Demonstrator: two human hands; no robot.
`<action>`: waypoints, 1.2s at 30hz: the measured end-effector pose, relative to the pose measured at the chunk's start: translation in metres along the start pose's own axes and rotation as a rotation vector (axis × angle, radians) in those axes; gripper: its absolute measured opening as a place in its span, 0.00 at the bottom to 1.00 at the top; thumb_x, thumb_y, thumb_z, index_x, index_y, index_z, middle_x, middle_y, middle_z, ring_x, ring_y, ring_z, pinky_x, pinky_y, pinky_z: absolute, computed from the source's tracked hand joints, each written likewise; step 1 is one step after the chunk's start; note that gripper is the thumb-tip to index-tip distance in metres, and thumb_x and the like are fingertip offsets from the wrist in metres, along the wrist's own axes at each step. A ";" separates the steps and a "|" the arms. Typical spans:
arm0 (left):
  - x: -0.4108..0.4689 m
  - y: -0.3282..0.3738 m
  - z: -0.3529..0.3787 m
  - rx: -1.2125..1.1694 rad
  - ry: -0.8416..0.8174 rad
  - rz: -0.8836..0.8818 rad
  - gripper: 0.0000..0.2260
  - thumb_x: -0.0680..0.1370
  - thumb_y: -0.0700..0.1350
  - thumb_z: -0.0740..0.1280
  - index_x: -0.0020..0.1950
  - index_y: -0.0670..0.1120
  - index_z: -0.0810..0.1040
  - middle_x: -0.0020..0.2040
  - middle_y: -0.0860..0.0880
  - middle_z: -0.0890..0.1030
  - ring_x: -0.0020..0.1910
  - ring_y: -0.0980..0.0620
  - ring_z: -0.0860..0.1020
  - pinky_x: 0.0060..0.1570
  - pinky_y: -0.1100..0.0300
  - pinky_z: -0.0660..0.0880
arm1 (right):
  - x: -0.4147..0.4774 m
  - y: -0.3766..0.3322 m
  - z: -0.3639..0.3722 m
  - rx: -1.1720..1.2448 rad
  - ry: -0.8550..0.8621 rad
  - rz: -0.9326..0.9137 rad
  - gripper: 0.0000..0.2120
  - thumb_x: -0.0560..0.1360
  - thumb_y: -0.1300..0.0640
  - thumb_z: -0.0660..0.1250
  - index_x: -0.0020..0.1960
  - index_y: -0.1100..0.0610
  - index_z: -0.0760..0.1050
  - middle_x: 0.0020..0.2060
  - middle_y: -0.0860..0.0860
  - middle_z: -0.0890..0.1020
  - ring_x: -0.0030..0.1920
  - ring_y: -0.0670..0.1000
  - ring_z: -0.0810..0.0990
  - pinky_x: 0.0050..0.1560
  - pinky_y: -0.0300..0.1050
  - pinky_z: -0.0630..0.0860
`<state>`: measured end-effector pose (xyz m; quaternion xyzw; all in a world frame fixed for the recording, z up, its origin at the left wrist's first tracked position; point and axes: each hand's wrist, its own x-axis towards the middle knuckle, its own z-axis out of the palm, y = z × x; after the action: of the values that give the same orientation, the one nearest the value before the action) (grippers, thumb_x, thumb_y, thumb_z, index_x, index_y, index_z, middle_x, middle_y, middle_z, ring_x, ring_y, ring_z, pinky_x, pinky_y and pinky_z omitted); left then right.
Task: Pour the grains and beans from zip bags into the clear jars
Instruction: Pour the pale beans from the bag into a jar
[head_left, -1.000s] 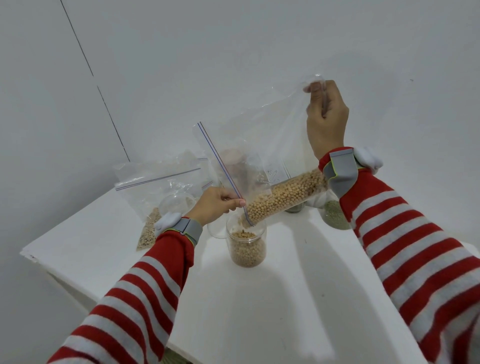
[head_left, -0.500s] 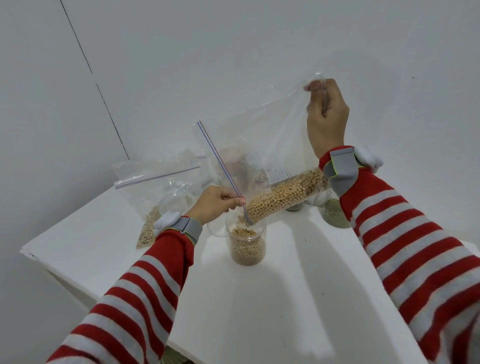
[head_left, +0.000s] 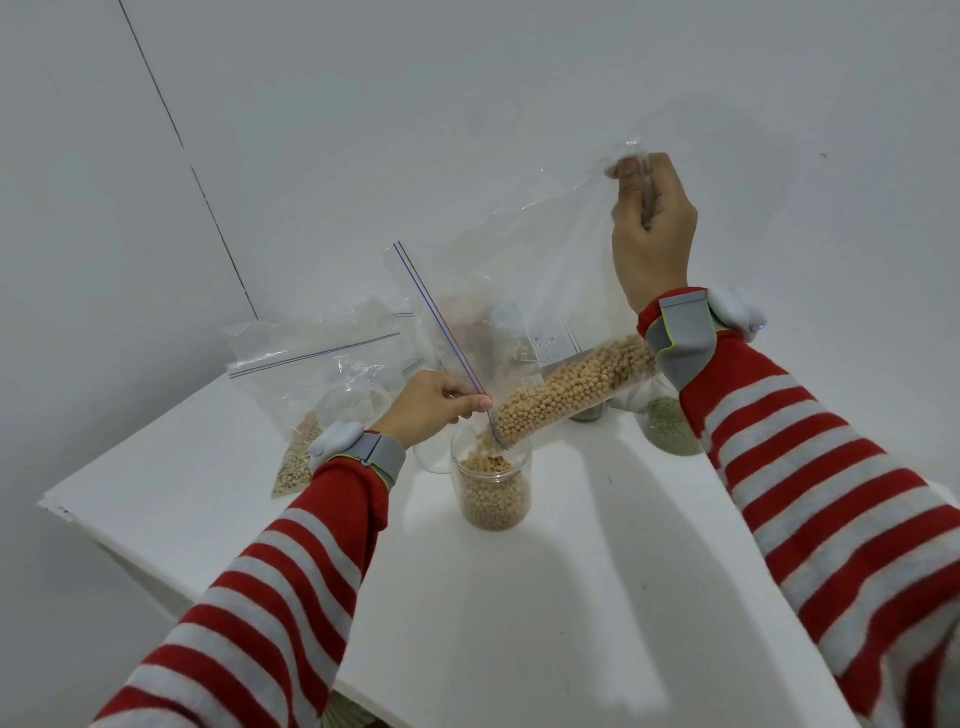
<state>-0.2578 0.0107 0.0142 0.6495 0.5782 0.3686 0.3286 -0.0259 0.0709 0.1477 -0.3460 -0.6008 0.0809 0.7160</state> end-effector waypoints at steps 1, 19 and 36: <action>0.000 0.000 0.000 0.000 0.000 -0.004 0.02 0.73 0.46 0.75 0.43 0.49 0.85 0.35 0.53 0.82 0.37 0.59 0.79 0.44 0.61 0.78 | 0.000 0.000 0.000 -0.005 -0.003 -0.002 0.12 0.82 0.45 0.56 0.47 0.50 0.73 0.26 0.47 0.72 0.28 0.59 0.66 0.28 0.52 0.65; 0.002 -0.007 0.000 -0.023 0.005 -0.003 0.03 0.73 0.46 0.75 0.44 0.48 0.85 0.33 0.54 0.82 0.34 0.62 0.78 0.40 0.66 0.76 | 0.001 -0.002 0.000 0.015 -0.026 0.008 0.11 0.82 0.49 0.59 0.50 0.53 0.77 0.27 0.44 0.64 0.28 0.48 0.64 0.30 0.46 0.63; 0.002 -0.012 -0.001 -0.025 0.009 -0.018 0.06 0.73 0.47 0.75 0.46 0.46 0.86 0.39 0.48 0.84 0.36 0.60 0.78 0.41 0.65 0.77 | 0.001 -0.003 0.001 0.021 -0.029 -0.002 0.13 0.82 0.50 0.60 0.51 0.58 0.77 0.25 0.40 0.67 0.28 0.45 0.62 0.30 0.45 0.62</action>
<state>-0.2648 0.0142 0.0052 0.6385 0.5809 0.3758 0.3373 -0.0271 0.0695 0.1507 -0.3369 -0.6105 0.0915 0.7109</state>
